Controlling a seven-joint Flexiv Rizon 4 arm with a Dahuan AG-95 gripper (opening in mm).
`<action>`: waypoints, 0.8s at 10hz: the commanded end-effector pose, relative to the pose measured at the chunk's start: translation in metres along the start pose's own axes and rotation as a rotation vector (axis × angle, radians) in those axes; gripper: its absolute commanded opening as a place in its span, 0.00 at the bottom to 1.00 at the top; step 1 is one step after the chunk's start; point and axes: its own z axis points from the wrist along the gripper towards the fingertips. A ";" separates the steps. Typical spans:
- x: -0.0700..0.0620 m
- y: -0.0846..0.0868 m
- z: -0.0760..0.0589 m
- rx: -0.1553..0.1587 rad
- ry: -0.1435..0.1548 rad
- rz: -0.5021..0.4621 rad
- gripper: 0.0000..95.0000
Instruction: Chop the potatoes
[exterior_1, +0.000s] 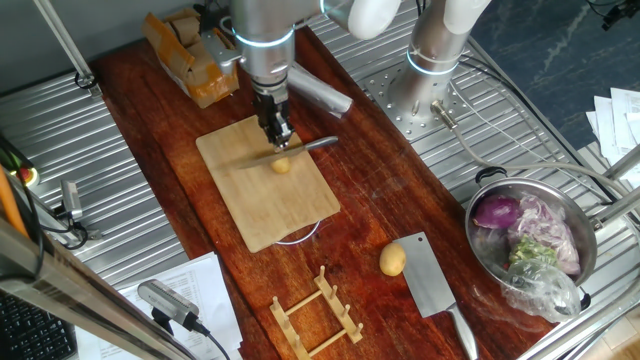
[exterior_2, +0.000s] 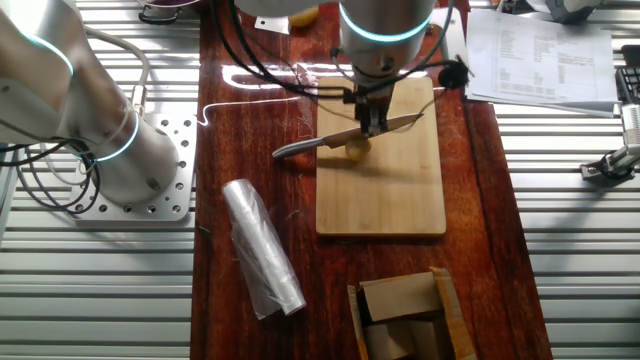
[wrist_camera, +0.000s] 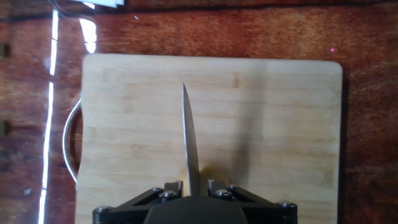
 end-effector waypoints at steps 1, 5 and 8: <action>-0.001 -0.001 0.002 0.002 -0.012 -0.002 0.20; -0.001 -0.001 0.002 0.013 -0.016 0.001 0.40; 0.004 -0.001 0.013 0.018 -0.020 -0.002 0.40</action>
